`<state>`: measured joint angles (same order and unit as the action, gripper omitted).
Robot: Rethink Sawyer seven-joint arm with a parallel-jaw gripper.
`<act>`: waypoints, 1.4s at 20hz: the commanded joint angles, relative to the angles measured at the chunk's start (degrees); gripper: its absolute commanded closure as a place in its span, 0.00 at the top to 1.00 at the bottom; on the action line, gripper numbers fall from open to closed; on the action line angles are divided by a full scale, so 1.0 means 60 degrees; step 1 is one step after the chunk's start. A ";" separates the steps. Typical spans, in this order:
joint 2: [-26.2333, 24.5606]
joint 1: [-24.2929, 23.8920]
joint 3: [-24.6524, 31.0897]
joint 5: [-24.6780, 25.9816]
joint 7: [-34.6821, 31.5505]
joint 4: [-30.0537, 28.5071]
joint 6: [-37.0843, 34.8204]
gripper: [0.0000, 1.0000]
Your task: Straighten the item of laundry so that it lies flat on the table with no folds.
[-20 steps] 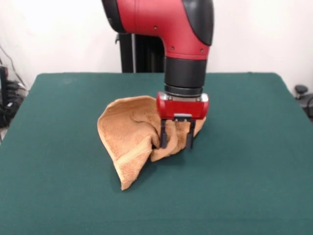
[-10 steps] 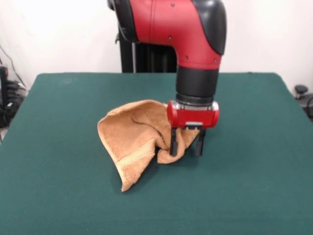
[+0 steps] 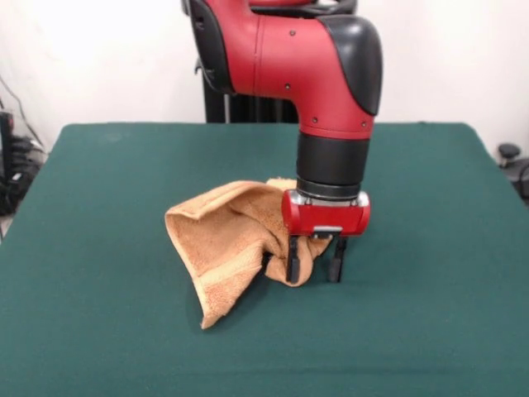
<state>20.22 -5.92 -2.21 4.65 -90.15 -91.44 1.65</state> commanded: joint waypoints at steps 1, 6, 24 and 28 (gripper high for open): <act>-0.1436 0.0145 0.0326 -0.0340 -0.1579 0.0733 0.0022 1.00; -0.1203 0.0268 0.0181 -0.0401 -0.1582 0.0603 -0.0292 1.00; -0.1129 0.0687 -0.0392 -0.0679 -0.2036 0.0352 0.0491 0.00; -0.0637 0.0821 -0.0285 -0.0996 -0.2290 -0.0145 -0.0006 0.00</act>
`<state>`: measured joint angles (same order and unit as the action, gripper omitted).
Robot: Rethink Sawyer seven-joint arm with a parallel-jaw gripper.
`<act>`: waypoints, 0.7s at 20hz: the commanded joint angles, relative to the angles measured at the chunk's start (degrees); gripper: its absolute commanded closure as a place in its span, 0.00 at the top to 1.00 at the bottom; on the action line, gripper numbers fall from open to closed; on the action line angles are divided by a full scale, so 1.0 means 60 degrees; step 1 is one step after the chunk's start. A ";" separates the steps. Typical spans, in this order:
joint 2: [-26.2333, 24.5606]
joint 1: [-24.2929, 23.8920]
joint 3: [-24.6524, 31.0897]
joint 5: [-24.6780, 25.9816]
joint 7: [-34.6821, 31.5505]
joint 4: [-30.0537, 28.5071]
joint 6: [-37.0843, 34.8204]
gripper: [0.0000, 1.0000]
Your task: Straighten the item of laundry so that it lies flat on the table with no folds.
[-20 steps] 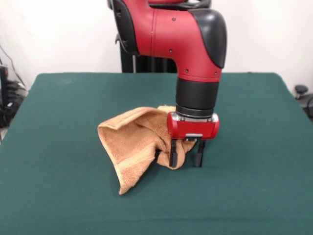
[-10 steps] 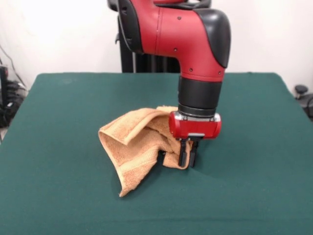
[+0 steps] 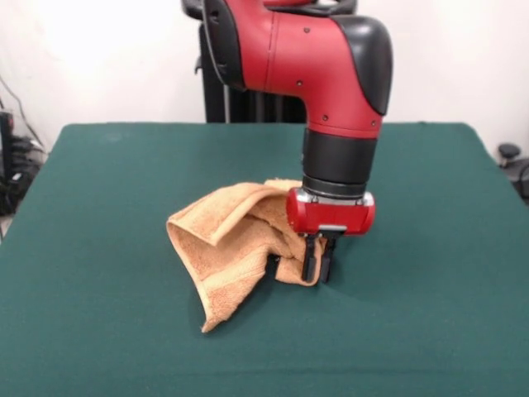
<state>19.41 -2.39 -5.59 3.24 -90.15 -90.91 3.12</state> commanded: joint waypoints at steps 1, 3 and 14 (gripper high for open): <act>-0.0164 0.0388 0.0211 -0.0884 -0.2372 -0.0440 -0.0494 0.00; 0.0740 0.0660 0.0150 -0.1112 -0.2637 -0.1079 -0.0987 0.00; 0.3104 0.2182 -0.1258 -0.2158 -0.2804 -0.1788 -0.4722 0.00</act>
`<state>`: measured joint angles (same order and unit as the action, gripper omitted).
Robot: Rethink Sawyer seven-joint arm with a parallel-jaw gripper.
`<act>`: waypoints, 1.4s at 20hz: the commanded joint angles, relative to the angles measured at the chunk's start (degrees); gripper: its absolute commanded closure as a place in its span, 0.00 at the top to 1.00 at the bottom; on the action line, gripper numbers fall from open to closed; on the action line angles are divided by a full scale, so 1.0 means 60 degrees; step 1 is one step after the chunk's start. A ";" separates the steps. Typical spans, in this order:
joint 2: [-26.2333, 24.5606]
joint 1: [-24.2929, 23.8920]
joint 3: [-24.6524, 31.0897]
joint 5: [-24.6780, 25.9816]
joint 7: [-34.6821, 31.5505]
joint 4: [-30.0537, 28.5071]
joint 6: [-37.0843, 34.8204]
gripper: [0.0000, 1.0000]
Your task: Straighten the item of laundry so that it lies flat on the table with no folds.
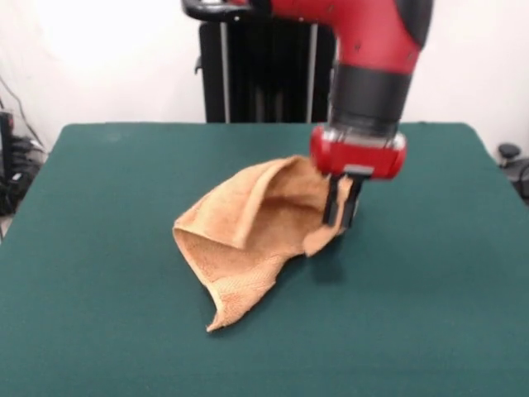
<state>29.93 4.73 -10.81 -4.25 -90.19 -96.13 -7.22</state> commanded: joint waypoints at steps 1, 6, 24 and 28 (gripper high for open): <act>0.1450 0.1039 -0.0434 -0.0930 -0.2760 -0.0912 -0.3192 0.00; 0.2099 0.1358 -0.0801 -0.1036 -0.2846 -0.0873 -0.4489 0.00; 0.4120 0.2012 -0.1368 -0.1447 -0.3075 -0.1843 -0.6136 0.00; 0.4376 0.2149 -0.1581 -0.1404 -0.3073 -0.1768 -0.6578 0.00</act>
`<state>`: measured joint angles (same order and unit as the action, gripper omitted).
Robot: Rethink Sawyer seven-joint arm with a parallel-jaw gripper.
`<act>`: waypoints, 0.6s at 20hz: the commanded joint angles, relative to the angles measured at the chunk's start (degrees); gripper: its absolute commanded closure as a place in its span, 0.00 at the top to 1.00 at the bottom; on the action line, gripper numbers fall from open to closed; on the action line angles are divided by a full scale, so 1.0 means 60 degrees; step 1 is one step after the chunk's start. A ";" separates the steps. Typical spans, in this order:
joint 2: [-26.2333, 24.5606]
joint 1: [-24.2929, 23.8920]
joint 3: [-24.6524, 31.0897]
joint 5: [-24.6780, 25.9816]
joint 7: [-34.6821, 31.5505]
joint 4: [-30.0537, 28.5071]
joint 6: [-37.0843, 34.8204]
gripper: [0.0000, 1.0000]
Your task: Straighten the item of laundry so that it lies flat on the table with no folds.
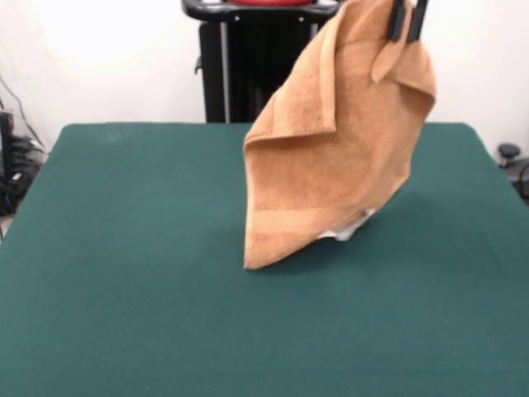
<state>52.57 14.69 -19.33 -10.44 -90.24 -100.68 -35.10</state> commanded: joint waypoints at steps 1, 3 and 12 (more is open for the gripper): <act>0.0623 0.0507 -0.0194 -0.0355 -0.3056 -0.0932 -0.2076 0.00; 0.0673 0.0506 -0.0251 -0.0311 -0.3013 -0.0722 -0.2434 0.00; 0.0736 0.0394 -0.0386 -0.0102 -0.2967 0.0303 -0.3801 0.00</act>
<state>57.84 16.53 -21.88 -10.36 -90.26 -100.14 -48.45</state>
